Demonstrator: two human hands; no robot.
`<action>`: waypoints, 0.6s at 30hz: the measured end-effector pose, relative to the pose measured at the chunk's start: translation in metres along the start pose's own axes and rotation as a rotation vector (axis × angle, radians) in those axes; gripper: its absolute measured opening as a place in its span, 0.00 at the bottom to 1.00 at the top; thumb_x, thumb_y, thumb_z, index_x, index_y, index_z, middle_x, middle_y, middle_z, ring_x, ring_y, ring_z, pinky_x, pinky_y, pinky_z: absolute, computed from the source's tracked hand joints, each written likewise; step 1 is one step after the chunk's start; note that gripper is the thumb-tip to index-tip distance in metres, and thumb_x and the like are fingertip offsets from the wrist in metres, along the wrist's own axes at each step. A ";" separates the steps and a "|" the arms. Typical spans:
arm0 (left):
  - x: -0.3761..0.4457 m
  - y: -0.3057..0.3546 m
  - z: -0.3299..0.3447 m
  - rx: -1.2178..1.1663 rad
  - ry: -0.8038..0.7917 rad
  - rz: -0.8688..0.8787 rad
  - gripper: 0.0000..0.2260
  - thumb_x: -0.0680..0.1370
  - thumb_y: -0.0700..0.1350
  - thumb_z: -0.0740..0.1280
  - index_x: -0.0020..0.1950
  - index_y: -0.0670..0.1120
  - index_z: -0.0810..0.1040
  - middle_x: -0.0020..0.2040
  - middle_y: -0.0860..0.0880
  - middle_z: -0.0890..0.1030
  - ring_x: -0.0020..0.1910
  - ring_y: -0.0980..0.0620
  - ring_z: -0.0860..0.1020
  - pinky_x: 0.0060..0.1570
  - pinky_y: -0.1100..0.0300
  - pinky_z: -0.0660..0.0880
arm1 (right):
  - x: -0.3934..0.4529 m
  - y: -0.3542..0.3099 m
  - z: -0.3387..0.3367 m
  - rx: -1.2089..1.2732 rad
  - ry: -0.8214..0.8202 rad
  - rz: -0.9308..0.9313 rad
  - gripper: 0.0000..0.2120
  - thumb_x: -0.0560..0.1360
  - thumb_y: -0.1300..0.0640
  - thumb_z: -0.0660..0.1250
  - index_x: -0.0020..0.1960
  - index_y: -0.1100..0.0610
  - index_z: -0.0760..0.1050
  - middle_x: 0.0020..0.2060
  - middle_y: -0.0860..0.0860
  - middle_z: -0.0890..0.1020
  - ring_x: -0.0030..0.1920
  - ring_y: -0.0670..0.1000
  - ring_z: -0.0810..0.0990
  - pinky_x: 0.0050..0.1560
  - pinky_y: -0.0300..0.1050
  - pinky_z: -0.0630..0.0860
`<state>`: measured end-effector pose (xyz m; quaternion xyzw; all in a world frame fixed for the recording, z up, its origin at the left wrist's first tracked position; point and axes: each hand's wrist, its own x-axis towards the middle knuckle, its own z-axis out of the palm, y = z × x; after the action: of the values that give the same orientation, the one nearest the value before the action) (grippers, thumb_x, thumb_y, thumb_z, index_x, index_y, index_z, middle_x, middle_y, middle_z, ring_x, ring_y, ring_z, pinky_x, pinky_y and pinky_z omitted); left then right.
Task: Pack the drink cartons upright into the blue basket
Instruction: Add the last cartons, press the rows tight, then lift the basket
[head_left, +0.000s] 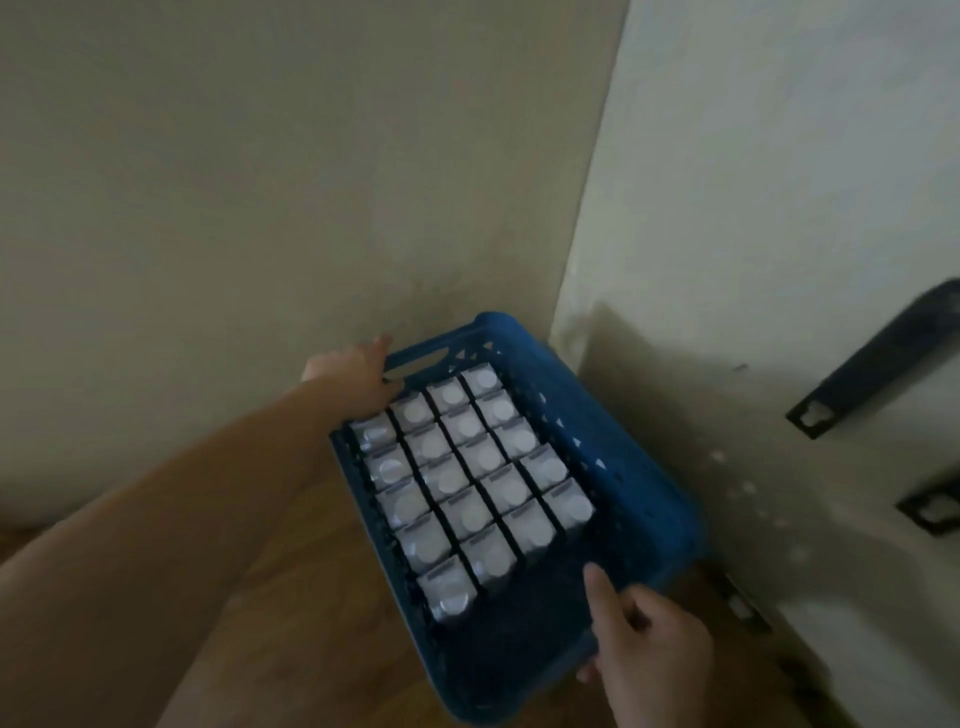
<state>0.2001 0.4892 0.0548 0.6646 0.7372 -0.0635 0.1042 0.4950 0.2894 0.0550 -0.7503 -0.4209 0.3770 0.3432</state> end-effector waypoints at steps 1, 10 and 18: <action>0.010 0.003 0.000 0.000 -0.002 -0.002 0.21 0.80 0.58 0.62 0.66 0.46 0.71 0.50 0.44 0.80 0.46 0.44 0.80 0.43 0.51 0.78 | -0.004 0.004 0.002 0.038 0.048 -0.014 0.20 0.71 0.53 0.73 0.26 0.63 0.73 0.19 0.57 0.76 0.17 0.49 0.74 0.21 0.40 0.73; 0.057 0.018 -0.008 -0.331 -0.167 0.090 0.16 0.80 0.52 0.66 0.42 0.41 0.78 0.33 0.42 0.77 0.31 0.45 0.73 0.36 0.55 0.69 | -0.009 0.004 0.017 0.798 0.100 0.546 0.08 0.75 0.59 0.70 0.52 0.57 0.74 0.41 0.58 0.84 0.38 0.55 0.86 0.37 0.53 0.82; 0.049 0.029 -0.003 -0.495 -0.218 -0.021 0.24 0.81 0.60 0.59 0.33 0.44 0.66 0.28 0.45 0.65 0.27 0.49 0.64 0.38 0.55 0.64 | -0.005 -0.013 0.033 0.928 0.086 0.600 0.04 0.81 0.58 0.59 0.50 0.55 0.72 0.25 0.49 0.67 0.17 0.43 0.65 0.15 0.35 0.62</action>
<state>0.2244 0.5405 0.0478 0.6006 0.7215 0.0462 0.3416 0.4596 0.2968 0.0515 -0.6220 0.0358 0.5732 0.5322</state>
